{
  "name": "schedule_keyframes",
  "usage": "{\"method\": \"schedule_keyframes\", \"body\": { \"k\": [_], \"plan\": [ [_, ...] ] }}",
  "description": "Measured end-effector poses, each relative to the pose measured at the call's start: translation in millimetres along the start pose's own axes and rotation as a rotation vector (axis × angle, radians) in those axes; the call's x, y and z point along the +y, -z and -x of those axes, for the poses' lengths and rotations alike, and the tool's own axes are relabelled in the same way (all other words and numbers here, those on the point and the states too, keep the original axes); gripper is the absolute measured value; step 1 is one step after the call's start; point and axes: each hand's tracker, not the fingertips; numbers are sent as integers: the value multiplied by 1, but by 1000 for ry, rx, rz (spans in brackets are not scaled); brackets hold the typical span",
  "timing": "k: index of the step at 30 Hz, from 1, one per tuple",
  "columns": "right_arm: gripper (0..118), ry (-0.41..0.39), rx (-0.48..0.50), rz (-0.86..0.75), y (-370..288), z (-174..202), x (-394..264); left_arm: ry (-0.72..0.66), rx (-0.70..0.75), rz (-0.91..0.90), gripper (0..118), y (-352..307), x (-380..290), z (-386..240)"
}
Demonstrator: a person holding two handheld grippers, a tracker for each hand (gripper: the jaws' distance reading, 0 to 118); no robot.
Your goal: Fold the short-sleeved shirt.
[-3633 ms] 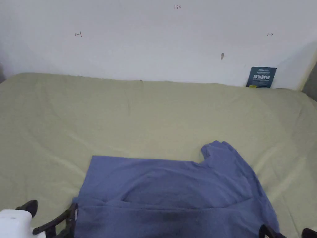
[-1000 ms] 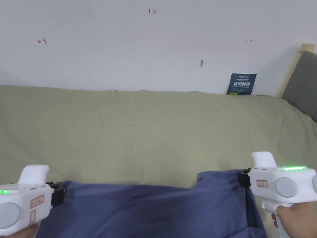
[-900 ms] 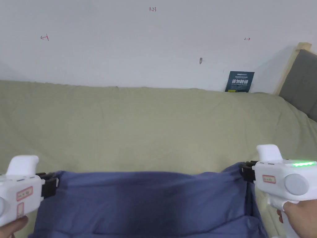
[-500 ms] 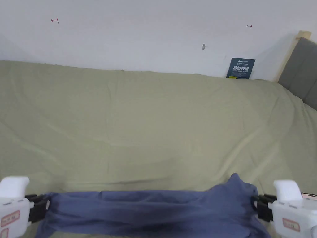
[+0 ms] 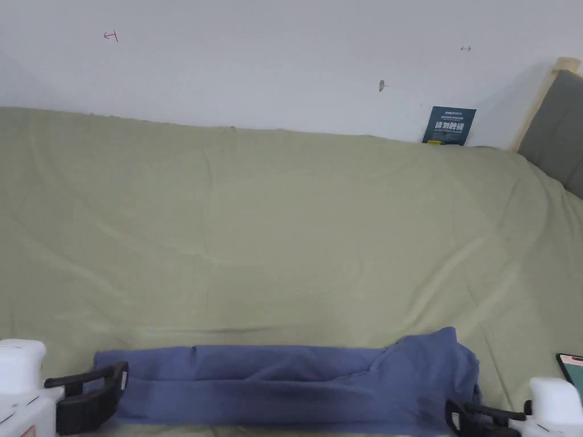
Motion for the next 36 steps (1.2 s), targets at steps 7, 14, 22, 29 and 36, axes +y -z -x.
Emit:
{"method": "schedule_keyframes", "body": {
  "k": [7, 14, 22, 29, 36],
  "plan": [
    [87, 40, 111, -233, -65, 60, -13, 142, 226, -247, 88, -79, -12, -22],
    [5, -11, 45, -353, -70, 95, -1, 50, 156, -127, 0, -61, -27, 12],
    [5, -10, 37, -290, -53, 115, 5, -624, -359, 196, 23, 35, -50, 134],
    [5, -4, 5, -221, -33, 129, 5, -829, -559, 416, 116, 130, -83, 190],
    [5, -11, 7, -184, -13, 146, 17, -875, -907, 376, 111, 207, -99, 174]
  ]
}}
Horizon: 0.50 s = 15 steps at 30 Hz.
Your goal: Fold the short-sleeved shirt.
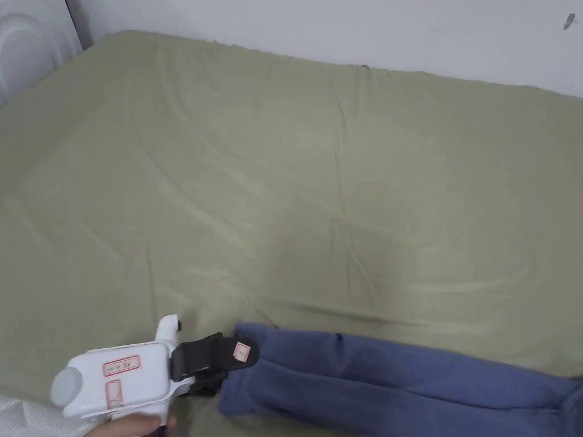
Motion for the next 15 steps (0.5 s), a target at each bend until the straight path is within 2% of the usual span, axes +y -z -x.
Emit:
{"method": "schedule_keyframes", "body": {
  "k": [1, 3, 4, 5, 6, 7, 9, 12, 14, 15],
  "plan": [
    [5, 1, 3, 6, 4, 3, 1, 7, -20, 2, 95, 9, 2, 1],
    [5, 1, 7, 14, 10, 5, 1, -4, 3, 11, 6, 22, 8, 2],
    [5, 3, 10, 18, 12, 7, 1, -27, 128, 22, 6, 30, 10, 6],
    [5, 6, 14, 20, 14, 9, 2, -39, 331, 70, 6, 39, 9, 11],
    [5, 7, 17, 20, 14, 10, 3, -116, 305, 92, 6, 33, 11, 17],
    [5, 7, 22, 20, 14, 11, 3, -23, 182, 36, 6, 34, 15, 0],
    [5, -4, 26, 21, 14, 15, 3, 60, 355, 72, 6, 42, 14, -28],
    [5, -13, 35, 15, 10, 16, 3, 144, 497, 24, 6, 34, 12, -55],
    [5, -3, 41, 1, 5, 15, 4, 162, 511, -38, 6, 21, 14, -74],
    [5, 3, 45, -6, 2, 14, 3, 189, 577, -62, 6, 17, 14, -85]
  ]
}}
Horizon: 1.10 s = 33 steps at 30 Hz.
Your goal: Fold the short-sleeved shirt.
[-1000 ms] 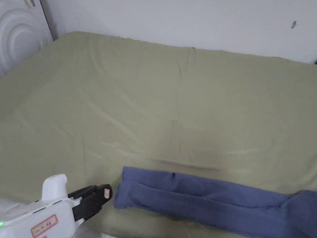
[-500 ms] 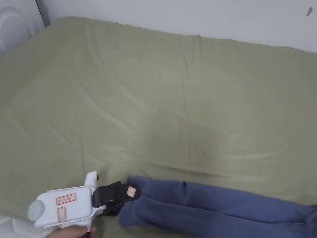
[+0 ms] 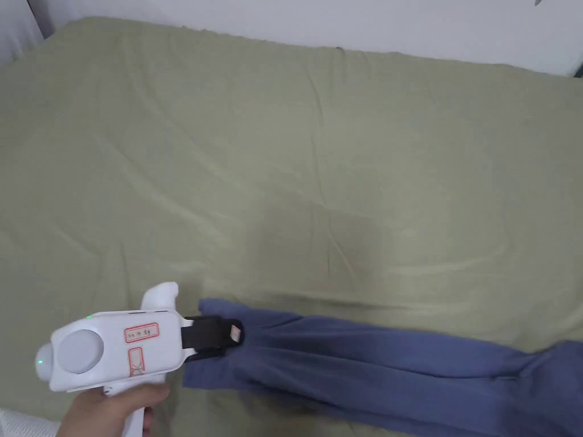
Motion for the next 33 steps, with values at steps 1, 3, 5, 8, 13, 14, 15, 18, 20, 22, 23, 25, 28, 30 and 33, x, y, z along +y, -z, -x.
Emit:
{"method": "schedule_keyframes", "body": {
  "k": [1, 3, 5, 8, 13, 14, 15, 18, 20, 22, 23, 25, 28, 30, 33],
  "plan": [
    [5, 4, 3, -9, -3, -1, 0, 65, 103, -20, 6, -11, 2, -10],
    [5, 8, 10, -23, -10, -2, -1, 149, 257, -52, 6, -31, 6, -18],
    [5, 12, 20, -43, -18, -5, -3, 149, 304, -61, 6, -47, 10, -21],
    [5, 22, 35, -67, -26, -9, -7, 160, 323, -68, 6, -59, 3, -43],
    [5, 45, 48, -100, -41, -17, -13, 189, 139, -84, 6, -45, -16, -109],
    [5, 56, 51, -105, -44, -20, -15, 193, 99, -76, 6, -33, -21, -126],
    [5, 63, 52, -108, -47, -23, -17, 196, 77, -58, 6, -16, -28, -140],
    [5, 79, 42, -116, -55, -33, -23, 169, 49, 7, 7, 41, -45, -165],
    [5, 71, 17, -115, -60, -40, -28, 162, 80, 83, 7, 87, -57, -172],
    [5, 79, 8, -117, -65, -47, -31, 210, 192, 109, 7, 118, -66, -175],
    [5, 86, 7, -119, -68, -51, -31, 231, 231, 120, 7, 130, -70, -175],
    [5, 79, -5, -131, -72, -56, -33, 241, 259, 145, 8, 145, -74, -171],
    [5, 55, -21, -139, -74, -61, -33, 195, 141, 129, 57, 126, -68, -178],
    [5, 48, -19, -143, -76, -63, -33, 232, 107, 118, 102, 104, -66, -191],
    [5, 40, -14, -146, -76, -62, -33, 410, 89, 4, 103, 56, -56, -200]
  ]
}}
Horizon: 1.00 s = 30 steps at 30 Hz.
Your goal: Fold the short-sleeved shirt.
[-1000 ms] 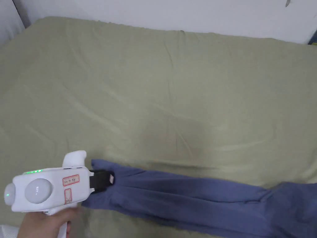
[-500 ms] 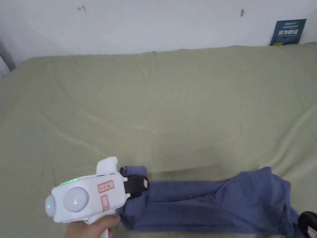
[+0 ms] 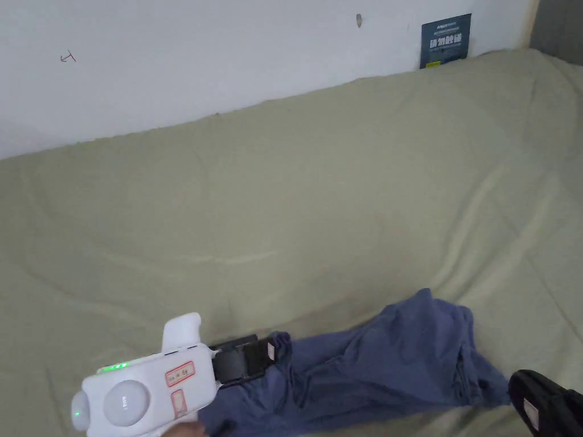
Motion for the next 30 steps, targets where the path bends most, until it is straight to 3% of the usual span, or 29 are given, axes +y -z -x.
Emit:
{"method": "schedule_keyframes", "body": {
  "k": [3, 4, 5, 6, 7, 11, 17, 20, 23, 27, 30],
  "plan": [
    [5, 6, 9, 9, 3, 3, -4, -24, 65, -88, 102, -38, 1, 20],
    [5, 10, 14, 12, 4, 4, -5, -62, 74, -90, 96, -43, -1, 28],
    [5, 15, 17, 16, 5, 5, -6, -95, 75, -87, 77, -46, -3, 35],
    [5, 20, 21, 20, 6, 6, -7, -127, 54, -72, 31, -42, -5, 42],
    [5, 26, 24, 24, 7, 8, -8, -147, 32, -61, 6, -34, -10, 44],
    [5, 39, 33, 27, 6, 11, -8, -92, 48, -11, 6, 15, -25, 25],
    [5, 41, -4, 29, -3, 1, -8, -74, -87, 175, 6, 101, -56, -32],
    [5, 39, -27, 33, -4, -6, -6, -46, -103, 149, 6, 113, -63, -51],
    [5, 40, -29, 32, -4, -11, -3, -32, -92, 134, 6, 100, -59, -52],
    [5, 32, -15, 38, 3, -6, -1, 26, -79, 9, 6, 30, -49, -47],
    [5, 23, 14, 40, 8, 5, -2, 46, 20, 16, 6, -10, -49, -33]
  ]
}}
